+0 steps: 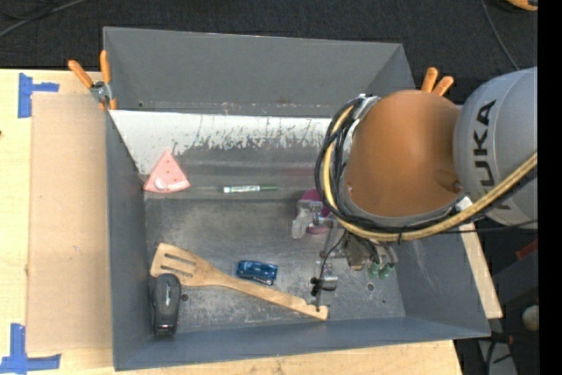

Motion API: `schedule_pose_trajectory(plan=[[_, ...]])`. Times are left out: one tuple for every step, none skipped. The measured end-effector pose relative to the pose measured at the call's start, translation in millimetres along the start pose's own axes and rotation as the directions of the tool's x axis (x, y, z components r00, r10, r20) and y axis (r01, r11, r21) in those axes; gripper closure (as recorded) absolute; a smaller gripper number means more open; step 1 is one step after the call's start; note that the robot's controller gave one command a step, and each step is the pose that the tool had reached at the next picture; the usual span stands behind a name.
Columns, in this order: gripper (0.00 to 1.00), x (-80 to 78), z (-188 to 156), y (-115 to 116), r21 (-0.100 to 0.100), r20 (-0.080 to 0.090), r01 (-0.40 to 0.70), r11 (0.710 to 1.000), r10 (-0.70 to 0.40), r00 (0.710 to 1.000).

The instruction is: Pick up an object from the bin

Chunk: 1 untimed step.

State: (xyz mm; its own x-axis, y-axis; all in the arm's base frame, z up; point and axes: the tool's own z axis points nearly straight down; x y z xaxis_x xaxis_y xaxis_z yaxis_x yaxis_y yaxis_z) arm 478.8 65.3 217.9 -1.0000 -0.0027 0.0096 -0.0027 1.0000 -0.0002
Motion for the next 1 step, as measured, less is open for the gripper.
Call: schedule_pose_trajectory(plan=[[0.00, -1.6, -3.1, -0.5, -0.001, 0.007, -0.004, 1.000, 0.004, 1.000]])
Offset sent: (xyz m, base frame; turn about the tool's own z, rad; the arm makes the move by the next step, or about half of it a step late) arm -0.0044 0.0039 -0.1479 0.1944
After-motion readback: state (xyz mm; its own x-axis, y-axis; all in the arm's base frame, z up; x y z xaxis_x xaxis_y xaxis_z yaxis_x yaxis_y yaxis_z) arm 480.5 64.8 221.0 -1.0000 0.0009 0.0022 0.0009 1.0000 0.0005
